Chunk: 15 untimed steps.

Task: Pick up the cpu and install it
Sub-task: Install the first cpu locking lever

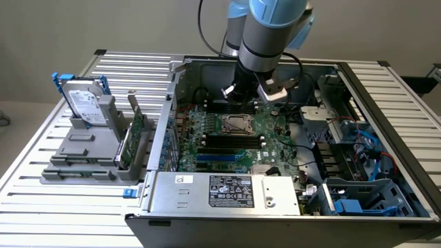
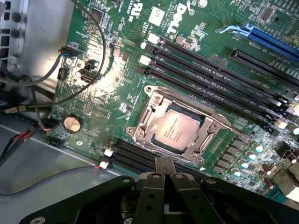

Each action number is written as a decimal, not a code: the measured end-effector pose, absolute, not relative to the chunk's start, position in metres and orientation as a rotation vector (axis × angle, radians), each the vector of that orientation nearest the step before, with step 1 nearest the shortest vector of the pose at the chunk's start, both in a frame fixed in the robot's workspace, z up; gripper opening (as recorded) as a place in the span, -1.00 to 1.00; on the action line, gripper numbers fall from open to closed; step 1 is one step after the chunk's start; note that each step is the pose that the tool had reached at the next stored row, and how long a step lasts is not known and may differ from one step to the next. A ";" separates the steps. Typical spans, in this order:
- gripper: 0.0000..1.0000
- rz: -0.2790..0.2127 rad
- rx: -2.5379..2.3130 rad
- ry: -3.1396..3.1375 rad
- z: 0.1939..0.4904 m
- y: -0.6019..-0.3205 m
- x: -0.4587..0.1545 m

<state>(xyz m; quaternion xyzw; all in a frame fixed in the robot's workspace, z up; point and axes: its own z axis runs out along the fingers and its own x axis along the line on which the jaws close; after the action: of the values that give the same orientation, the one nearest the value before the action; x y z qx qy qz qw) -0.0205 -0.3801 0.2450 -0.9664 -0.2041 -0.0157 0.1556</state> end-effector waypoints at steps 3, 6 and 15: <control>-0.79 -0.045 -2.768 -0.585 0.245 -0.383 -0.022; -0.79 -0.046 -2.763 -0.584 0.245 -0.393 -0.023; -0.79 -0.049 -2.740 -0.579 0.247 -0.422 -0.030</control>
<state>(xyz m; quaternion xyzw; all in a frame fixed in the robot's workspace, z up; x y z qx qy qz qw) -0.0300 -0.4219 0.2471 -0.9640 -0.2038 -0.0174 0.1697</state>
